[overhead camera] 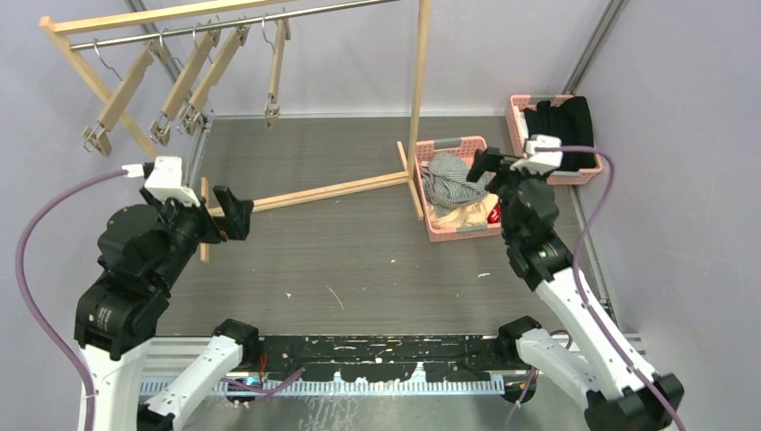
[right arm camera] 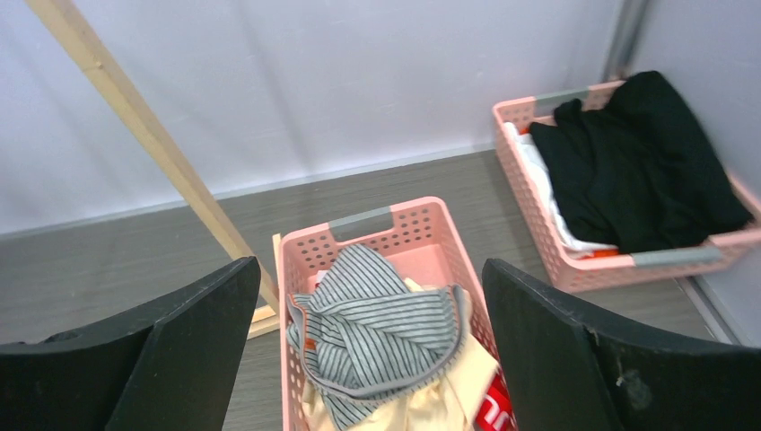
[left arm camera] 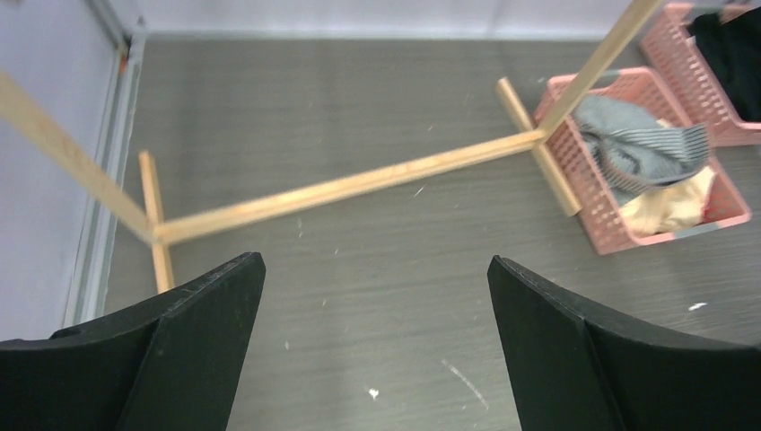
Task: Remove the underwear clipped to the hanger
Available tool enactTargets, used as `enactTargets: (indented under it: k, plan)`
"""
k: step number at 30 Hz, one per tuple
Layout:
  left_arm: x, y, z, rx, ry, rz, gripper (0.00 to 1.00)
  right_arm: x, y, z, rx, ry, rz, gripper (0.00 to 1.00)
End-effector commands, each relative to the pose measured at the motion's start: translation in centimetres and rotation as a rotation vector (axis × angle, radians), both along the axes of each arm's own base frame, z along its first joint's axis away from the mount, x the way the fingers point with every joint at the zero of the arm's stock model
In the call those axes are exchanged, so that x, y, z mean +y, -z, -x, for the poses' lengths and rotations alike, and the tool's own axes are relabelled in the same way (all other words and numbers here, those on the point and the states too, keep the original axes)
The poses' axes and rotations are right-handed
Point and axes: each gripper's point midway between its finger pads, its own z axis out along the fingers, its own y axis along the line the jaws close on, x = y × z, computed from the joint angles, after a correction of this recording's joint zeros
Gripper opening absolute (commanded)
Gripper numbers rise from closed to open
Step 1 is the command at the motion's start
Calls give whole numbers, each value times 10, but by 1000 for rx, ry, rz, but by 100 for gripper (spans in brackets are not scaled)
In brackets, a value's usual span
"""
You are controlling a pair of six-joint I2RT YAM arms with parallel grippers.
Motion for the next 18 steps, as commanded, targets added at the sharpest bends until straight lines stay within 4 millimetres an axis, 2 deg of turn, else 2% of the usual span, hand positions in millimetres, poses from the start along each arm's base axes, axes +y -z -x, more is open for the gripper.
enactTargets:
  k: [1, 5, 8, 12, 16, 18]
  plan:
    - [24, 47, 15, 111, -135, -1, 98, -29, 9, 31, 17, 119, -66, 100]
    - [35, 72, 35, 129, -179, 26, 98, -45, 4, 58, -2, 159, -112, 100]
    - [41, 78, 46, 109, -208, 60, 98, -47, -6, 71, -38, 141, -137, 100]
    - [43, 83, 59, 107, -195, 71, 98, -49, -10, 80, -46, 134, -155, 100]
    - [45, 96, 62, 133, -200, 46, 98, -51, -4, 84, -41, 135, -158, 100]
    - [46, 93, 64, 114, -197, 56, 98, -49, 1, 82, -30, 130, -153, 100]
